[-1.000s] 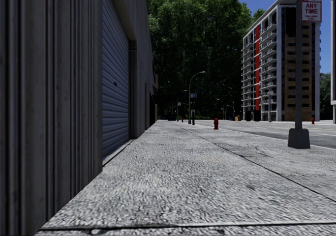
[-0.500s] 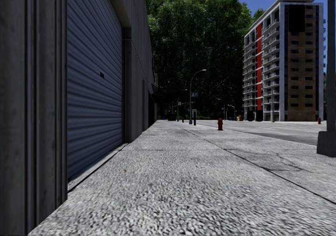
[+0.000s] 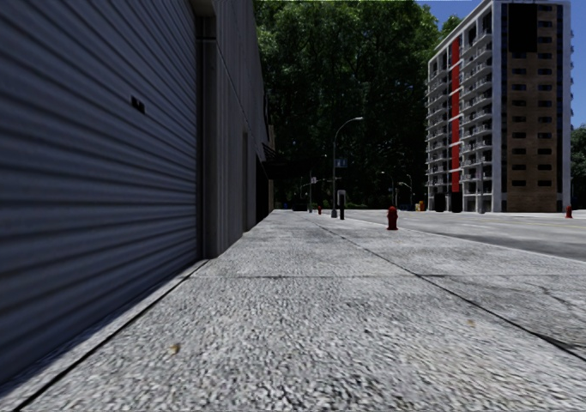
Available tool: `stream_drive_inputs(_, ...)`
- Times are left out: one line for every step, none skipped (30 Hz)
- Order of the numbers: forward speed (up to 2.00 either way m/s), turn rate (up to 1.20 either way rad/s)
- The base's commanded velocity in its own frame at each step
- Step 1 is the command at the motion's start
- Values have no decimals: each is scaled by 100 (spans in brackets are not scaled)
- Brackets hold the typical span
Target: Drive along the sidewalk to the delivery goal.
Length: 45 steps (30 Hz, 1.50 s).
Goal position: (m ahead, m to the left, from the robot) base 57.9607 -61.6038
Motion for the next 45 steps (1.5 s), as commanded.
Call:
stream_drive_inputs(200,0)
stream_drive_inputs(200,0)
stream_drive_inputs(200,0)
stream_drive_inputs(200,0)
stream_drive_inputs(200,0)
stream_drive_inputs(200,0)
stream_drive_inputs(200,0)
stream_drive_inputs(200,0)
stream_drive_inputs(200,0)
stream_drive_inputs(200,0)
stream_drive_inputs(200,0)
stream_drive_inputs(200,0)
stream_drive_inputs(200,0)
stream_drive_inputs(200,0)
stream_drive_inputs(200,0)
stream_drive_inputs(200,0)
stream_drive_inputs(200,0)
stream_drive_inputs(200,0)
stream_drive_inputs(200,0)
stream_drive_inputs(200,0)
stream_drive_inputs(200,0)
stream_drive_inputs(200,0)
stream_drive_inputs(200,0)
stream_drive_inputs(200,0)
stream_drive_inputs(200,0)
stream_drive_inputs(200,0)
stream_drive_inputs(200,0)
stream_drive_inputs(200,0)
stream_drive_inputs(200,0)
stream_drive_inputs(200,0)
stream_drive_inputs(200,0)
stream_drive_inputs(200,0)
stream_drive_inputs(200,0)
stream_drive_inputs(200,0)
stream_drive_inputs(200,0)
stream_drive_inputs(200,0)
stream_drive_inputs(200,0)
stream_drive_inputs(200,0)
stream_drive_inputs(200,0)
stream_drive_inputs(200,0)
stream_drive_inputs(200,0)
stream_drive_inputs(200,0)
stream_drive_inputs(200,0)
stream_drive_inputs(200,0)
stream_drive_inputs(200,0)
